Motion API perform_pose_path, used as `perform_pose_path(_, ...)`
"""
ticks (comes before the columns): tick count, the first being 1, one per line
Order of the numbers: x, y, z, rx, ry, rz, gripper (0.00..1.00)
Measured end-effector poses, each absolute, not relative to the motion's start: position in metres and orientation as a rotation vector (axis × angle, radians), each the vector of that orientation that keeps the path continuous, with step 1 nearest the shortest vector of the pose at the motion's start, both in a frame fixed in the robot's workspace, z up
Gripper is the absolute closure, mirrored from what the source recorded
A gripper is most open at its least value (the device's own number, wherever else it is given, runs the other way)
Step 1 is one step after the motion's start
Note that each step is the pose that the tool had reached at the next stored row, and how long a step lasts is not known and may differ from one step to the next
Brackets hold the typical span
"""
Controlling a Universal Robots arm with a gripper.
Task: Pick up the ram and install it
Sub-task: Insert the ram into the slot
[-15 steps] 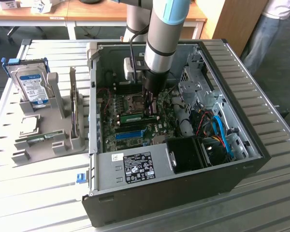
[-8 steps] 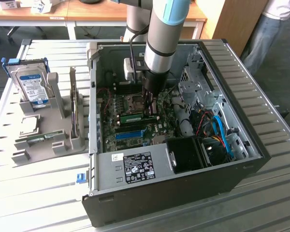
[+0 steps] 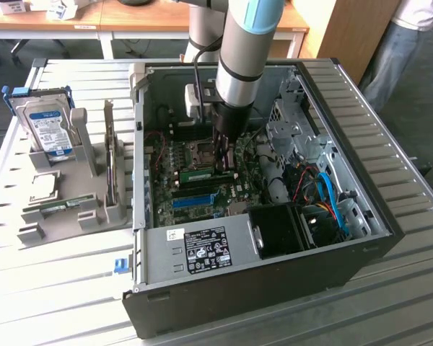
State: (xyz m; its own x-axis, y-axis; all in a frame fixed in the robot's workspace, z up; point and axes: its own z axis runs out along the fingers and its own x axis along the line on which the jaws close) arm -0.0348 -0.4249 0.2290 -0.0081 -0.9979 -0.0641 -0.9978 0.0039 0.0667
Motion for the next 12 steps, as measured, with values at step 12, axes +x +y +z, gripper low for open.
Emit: perform_pose_path(12, -0.0333, -0.425, 0.2305, 2.206, -2.22, -0.154, 0.88)
